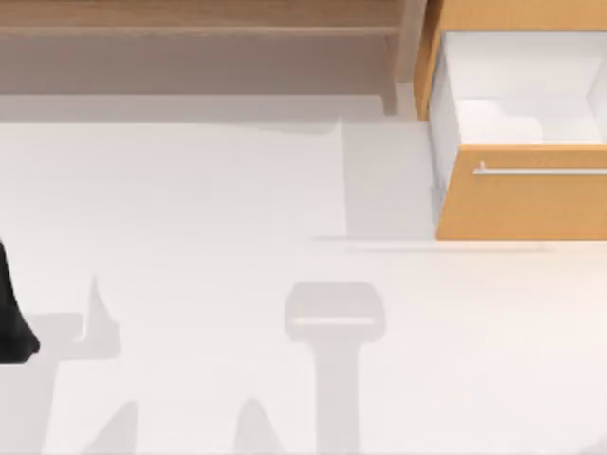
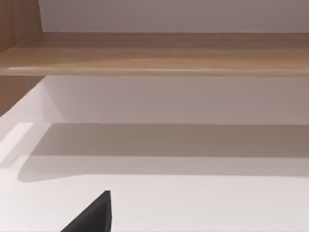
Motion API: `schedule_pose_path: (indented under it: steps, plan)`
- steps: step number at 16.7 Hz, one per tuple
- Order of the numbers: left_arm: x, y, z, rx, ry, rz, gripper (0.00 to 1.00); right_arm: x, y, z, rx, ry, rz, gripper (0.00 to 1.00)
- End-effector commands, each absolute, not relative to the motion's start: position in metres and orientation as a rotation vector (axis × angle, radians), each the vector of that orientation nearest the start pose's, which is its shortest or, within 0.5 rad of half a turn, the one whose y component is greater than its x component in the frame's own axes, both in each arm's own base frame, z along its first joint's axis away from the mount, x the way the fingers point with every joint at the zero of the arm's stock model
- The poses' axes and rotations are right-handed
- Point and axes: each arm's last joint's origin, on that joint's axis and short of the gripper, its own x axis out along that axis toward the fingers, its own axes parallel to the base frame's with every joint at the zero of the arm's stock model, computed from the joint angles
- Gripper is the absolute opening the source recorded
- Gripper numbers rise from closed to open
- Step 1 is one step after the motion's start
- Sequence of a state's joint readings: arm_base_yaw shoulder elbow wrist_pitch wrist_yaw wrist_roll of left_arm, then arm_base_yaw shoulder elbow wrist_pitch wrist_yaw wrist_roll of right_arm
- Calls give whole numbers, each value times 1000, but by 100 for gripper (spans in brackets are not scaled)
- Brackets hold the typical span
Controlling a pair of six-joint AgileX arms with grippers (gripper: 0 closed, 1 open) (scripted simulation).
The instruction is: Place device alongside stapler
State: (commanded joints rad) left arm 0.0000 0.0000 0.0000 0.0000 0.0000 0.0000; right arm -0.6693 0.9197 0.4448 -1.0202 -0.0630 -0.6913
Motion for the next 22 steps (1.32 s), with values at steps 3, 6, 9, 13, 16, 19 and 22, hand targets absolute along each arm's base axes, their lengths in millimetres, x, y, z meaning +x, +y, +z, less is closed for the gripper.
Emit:
schedule_pose_path:
  steps: [3,6,9,13,16,19,22]
  plan:
    - [106,-1,160,0,0,0,100,95,-72,153,-13,1466,13,0]
    - [106,-1,160,0,0,0,100,96,-73,155,-22,1452,5,0]
    - [106,-1,160,0,0,0,100,97,-74,157,-35,1433,-4,0]
    - [106,-1,160,0,0,0,100,99,-76,159,-51,1408,-19,0]
    - [106,-1,160,0,0,0,100,100,-77,159,-59,1396,-27,0]
    - [106,-1,160,0,0,0,100,100,-76,156,-57,1398,-28,0]
    - [106,-1,160,0,0,0,100,99,-75,148,-41,1423,-16,0]
